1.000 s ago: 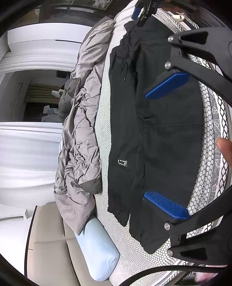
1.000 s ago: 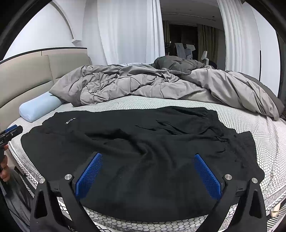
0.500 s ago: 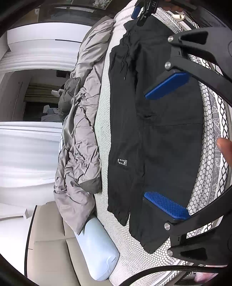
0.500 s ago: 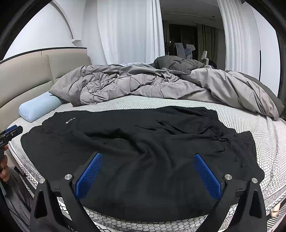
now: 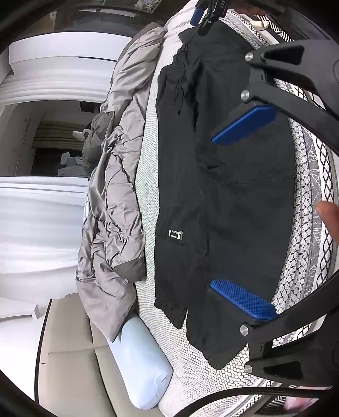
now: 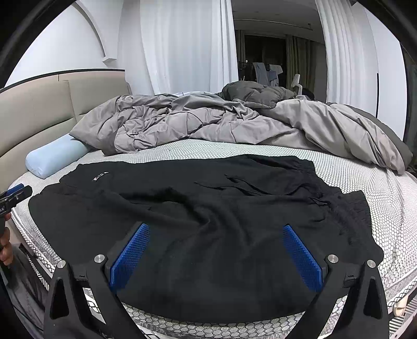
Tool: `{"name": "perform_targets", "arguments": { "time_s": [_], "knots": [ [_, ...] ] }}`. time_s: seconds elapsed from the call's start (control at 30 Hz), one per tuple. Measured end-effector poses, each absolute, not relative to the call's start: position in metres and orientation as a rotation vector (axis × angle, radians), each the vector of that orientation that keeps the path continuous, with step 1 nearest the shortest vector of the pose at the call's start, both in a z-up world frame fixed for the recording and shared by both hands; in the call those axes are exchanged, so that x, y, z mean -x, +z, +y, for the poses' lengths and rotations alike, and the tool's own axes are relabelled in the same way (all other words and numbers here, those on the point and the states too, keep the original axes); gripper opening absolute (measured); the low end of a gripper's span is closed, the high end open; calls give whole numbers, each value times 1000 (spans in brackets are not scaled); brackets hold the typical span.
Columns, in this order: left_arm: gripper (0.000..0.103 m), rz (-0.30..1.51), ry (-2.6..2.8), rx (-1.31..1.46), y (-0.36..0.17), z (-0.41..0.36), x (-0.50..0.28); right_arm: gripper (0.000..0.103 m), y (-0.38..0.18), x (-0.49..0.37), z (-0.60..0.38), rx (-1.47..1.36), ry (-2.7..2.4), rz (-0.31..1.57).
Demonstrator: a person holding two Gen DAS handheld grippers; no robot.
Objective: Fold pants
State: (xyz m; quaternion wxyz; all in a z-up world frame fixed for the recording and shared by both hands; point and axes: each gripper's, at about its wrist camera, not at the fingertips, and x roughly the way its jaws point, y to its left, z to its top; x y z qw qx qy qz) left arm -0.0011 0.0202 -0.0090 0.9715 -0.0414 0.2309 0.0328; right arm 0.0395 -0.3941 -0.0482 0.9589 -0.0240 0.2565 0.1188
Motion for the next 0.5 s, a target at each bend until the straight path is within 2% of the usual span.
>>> {"name": "perform_targets", "arguments": {
  "time_s": [0.5],
  "knots": [
    [102,467,74,91,-26,32,-13,103,-51,-47,-412,26,197,543]
  ]
}}
